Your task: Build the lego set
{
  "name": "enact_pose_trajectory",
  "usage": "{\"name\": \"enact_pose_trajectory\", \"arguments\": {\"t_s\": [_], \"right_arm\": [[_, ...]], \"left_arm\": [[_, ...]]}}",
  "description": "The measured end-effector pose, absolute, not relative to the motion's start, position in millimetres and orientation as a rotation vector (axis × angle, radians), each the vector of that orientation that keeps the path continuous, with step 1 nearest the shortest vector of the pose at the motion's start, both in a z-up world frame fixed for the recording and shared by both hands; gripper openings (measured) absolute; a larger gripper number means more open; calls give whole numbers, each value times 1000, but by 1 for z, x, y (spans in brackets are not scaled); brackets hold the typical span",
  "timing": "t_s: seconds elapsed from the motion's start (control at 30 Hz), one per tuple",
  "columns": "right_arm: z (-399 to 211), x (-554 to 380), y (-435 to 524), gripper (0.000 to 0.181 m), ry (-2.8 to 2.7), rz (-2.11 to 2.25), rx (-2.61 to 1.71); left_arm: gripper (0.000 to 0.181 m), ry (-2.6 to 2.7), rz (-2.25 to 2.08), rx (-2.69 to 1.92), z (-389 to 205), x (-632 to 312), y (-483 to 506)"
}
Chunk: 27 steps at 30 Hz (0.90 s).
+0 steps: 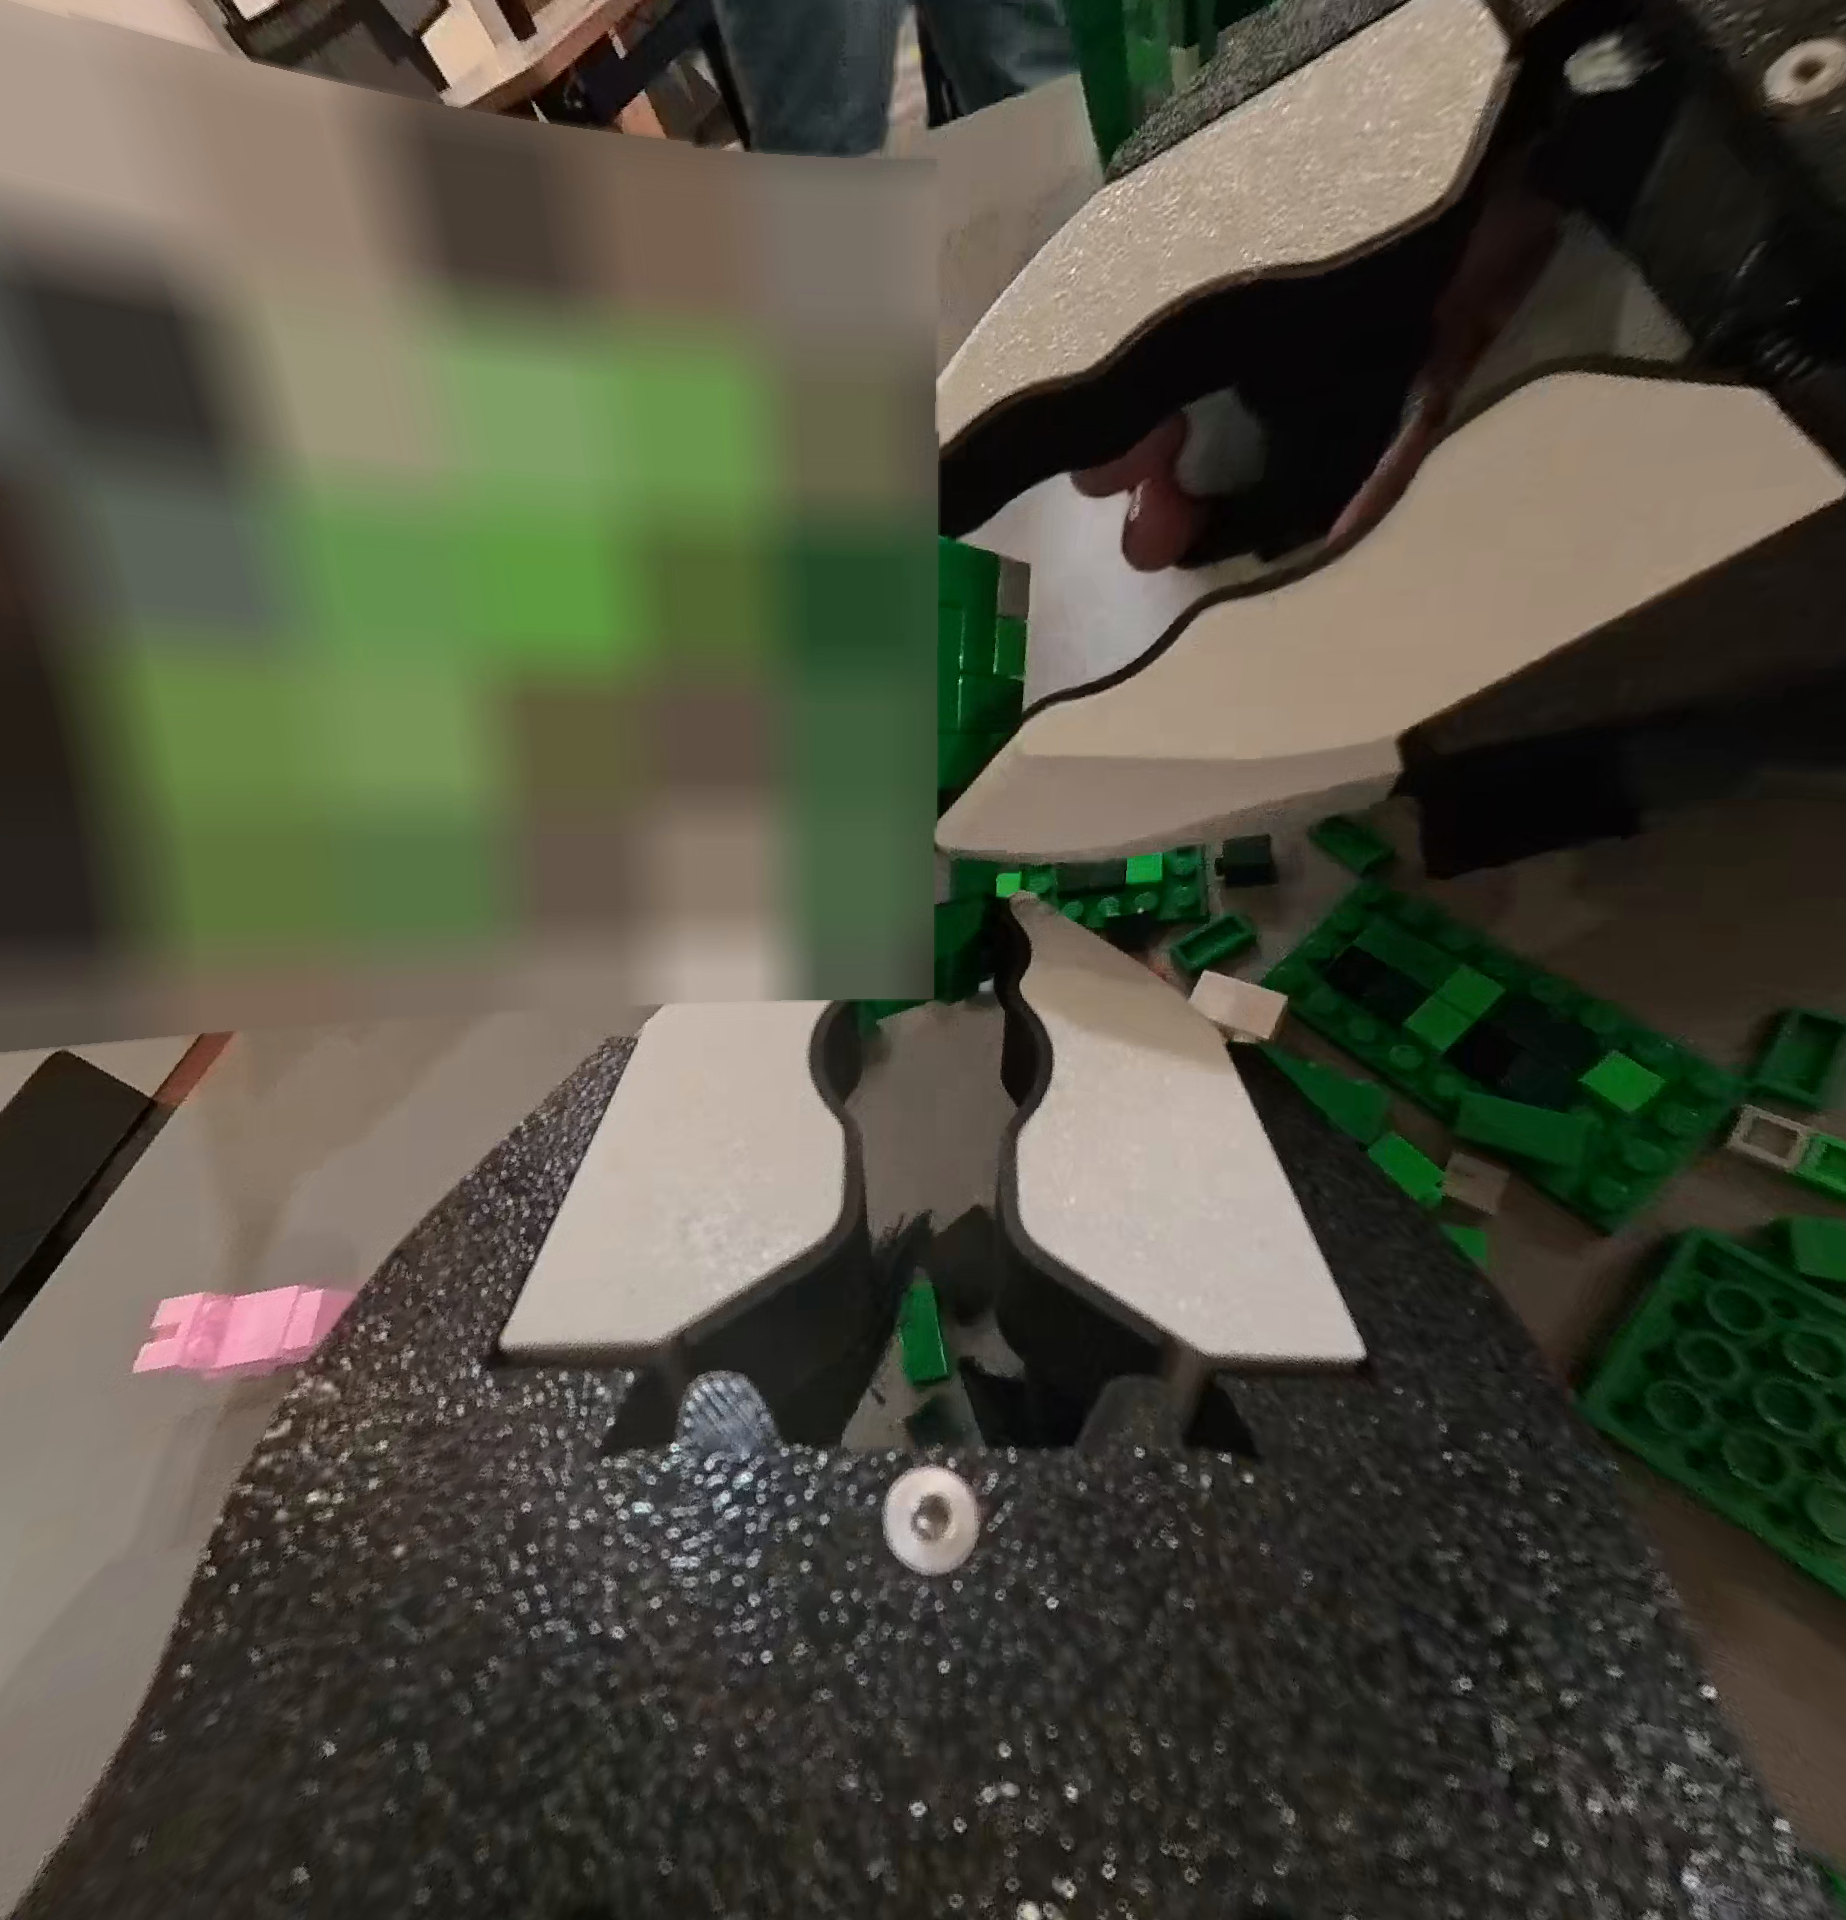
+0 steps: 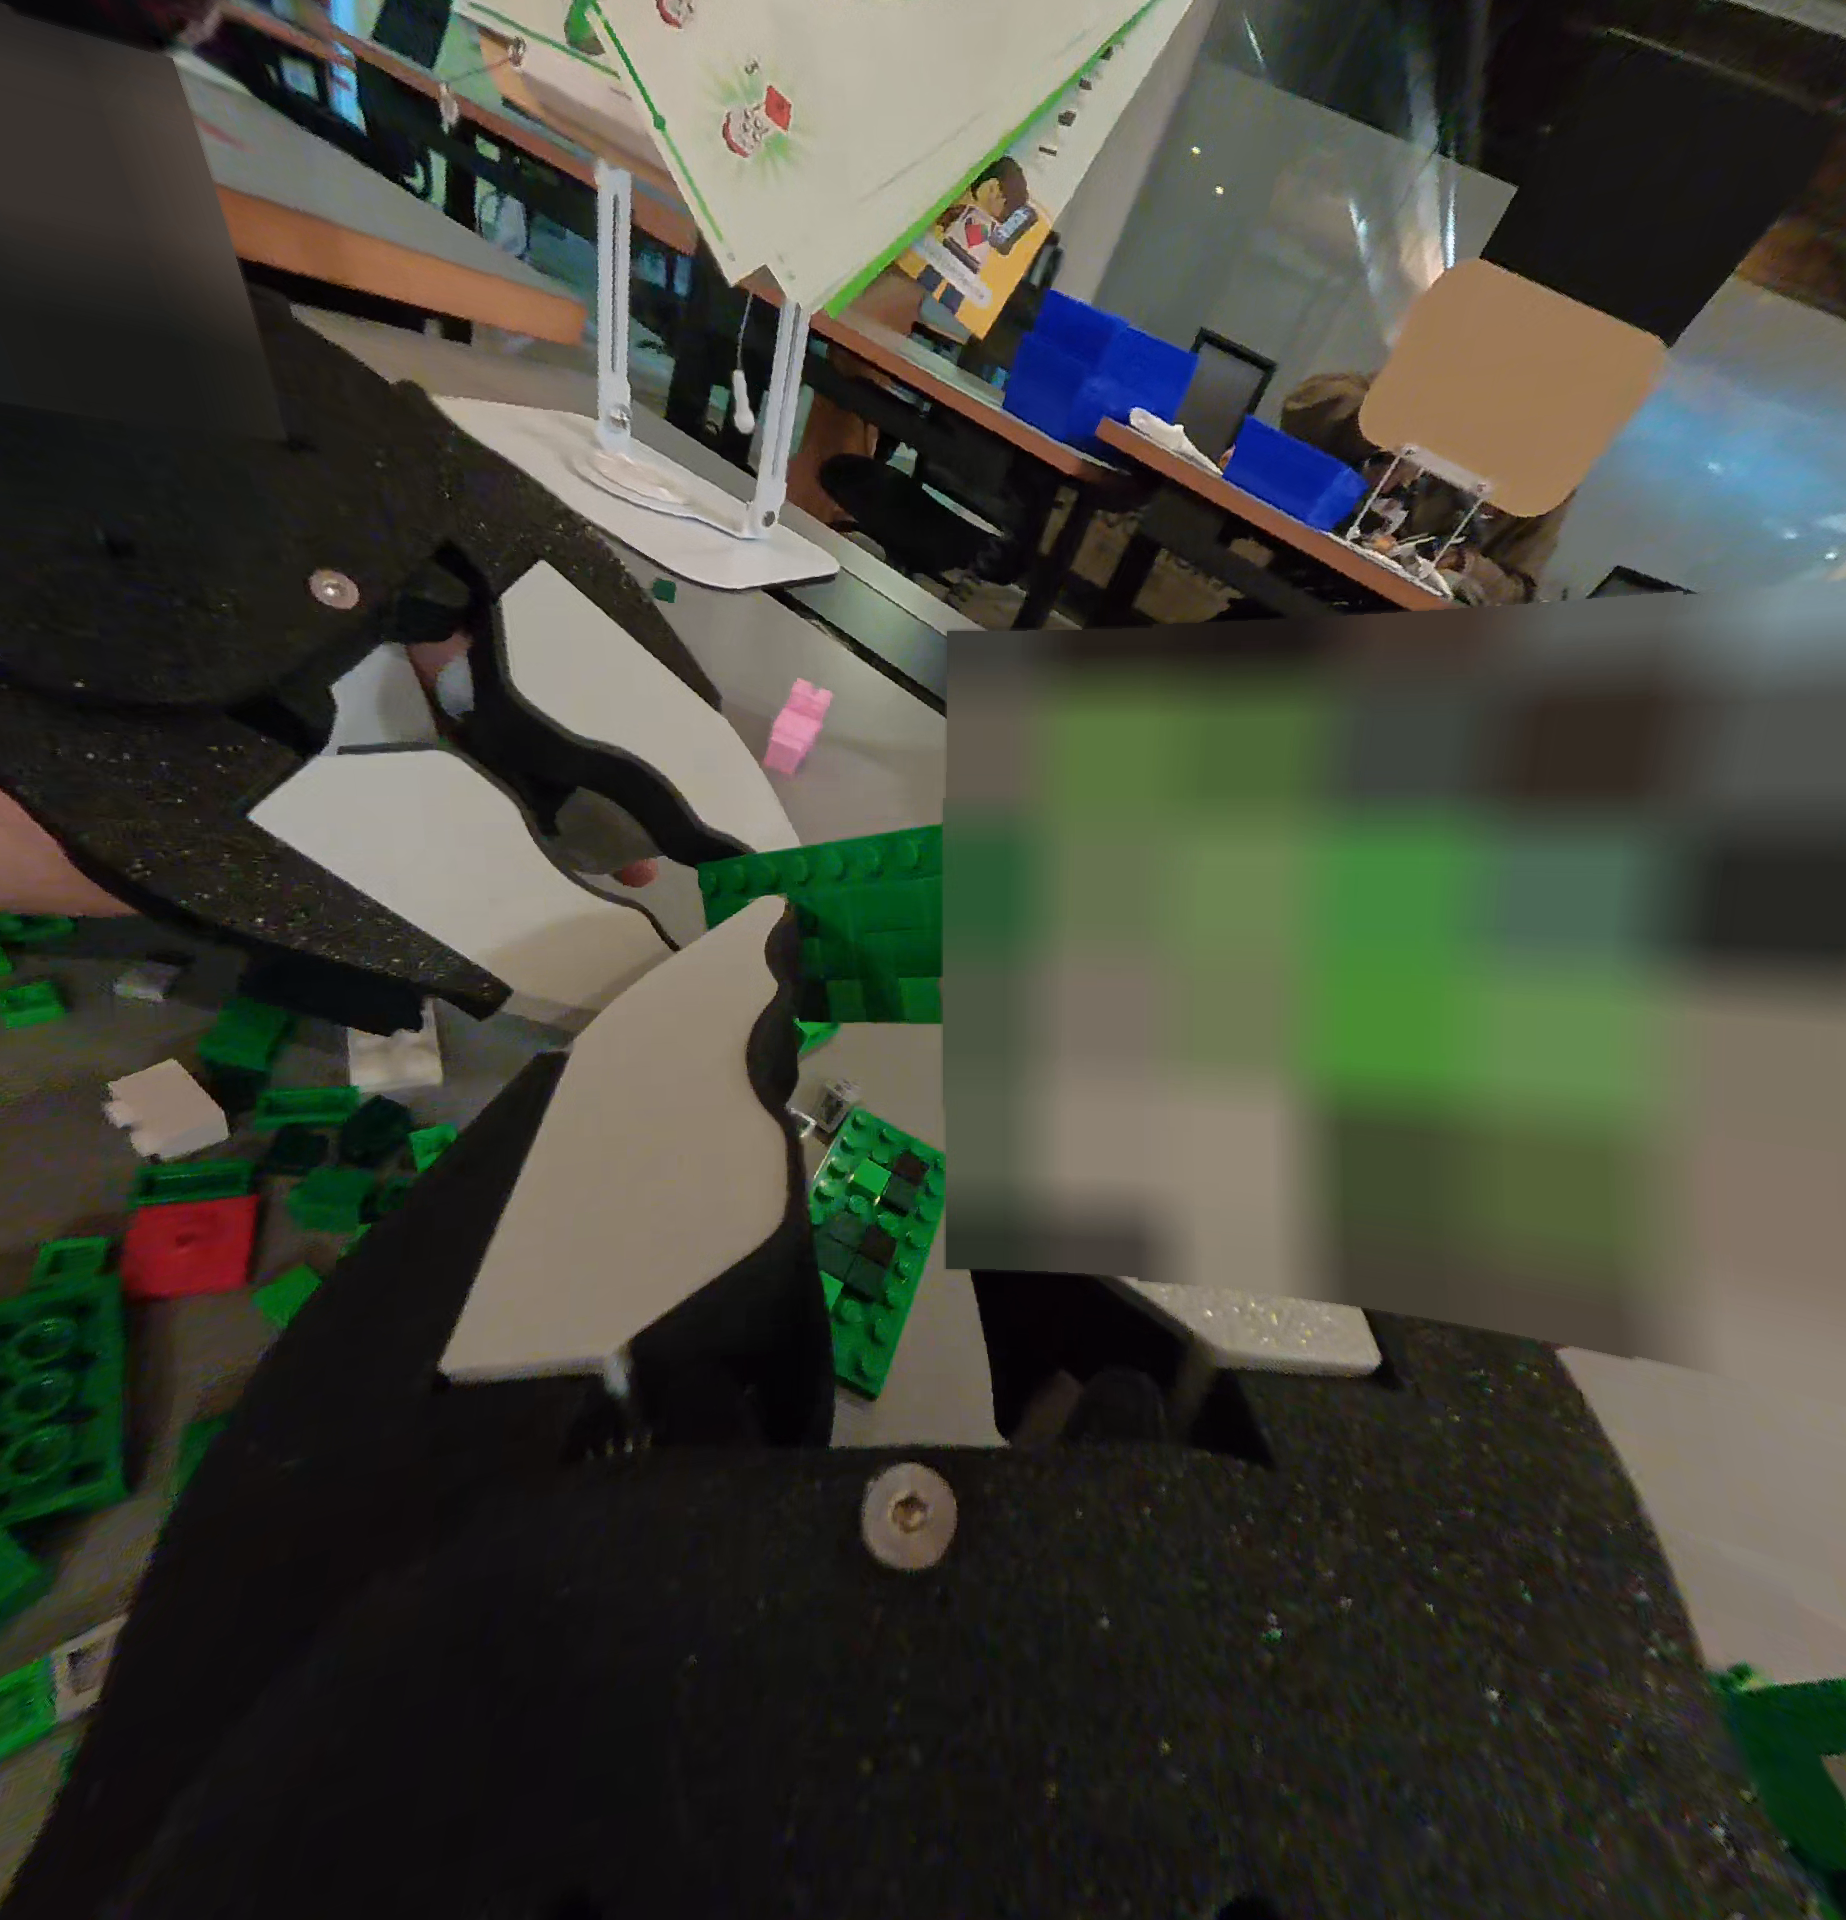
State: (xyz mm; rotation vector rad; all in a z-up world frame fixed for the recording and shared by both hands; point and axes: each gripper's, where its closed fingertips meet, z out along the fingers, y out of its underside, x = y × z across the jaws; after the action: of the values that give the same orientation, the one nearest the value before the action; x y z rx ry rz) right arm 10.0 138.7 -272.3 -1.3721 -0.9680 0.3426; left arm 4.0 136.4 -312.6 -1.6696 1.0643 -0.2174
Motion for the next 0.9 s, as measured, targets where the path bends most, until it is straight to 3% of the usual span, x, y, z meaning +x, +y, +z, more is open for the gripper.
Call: {"name": "enact_pose_trajectory", "arguments": {"t_s": [0.2, 0.47, 0.53, 0.9], "right_arm": [[-268, 12, 141, 45, -927, 397, -1347], [-266, 7, 135, 34, -955, 380, -1282], [-265, 7, 134, 39, -953, 419, -1280], [-262, 6, 133, 39, -945, 480, -1270]], "left_arm": [[22, 1052, -105, -1610, -308, -1, 140], [19, 1038, -120, -1595, -305, -1, 139], [8, 1043, -113, -1581, -305, -2, 139], [7, 1055, -102, -1554, -303, -1, 138]]}}
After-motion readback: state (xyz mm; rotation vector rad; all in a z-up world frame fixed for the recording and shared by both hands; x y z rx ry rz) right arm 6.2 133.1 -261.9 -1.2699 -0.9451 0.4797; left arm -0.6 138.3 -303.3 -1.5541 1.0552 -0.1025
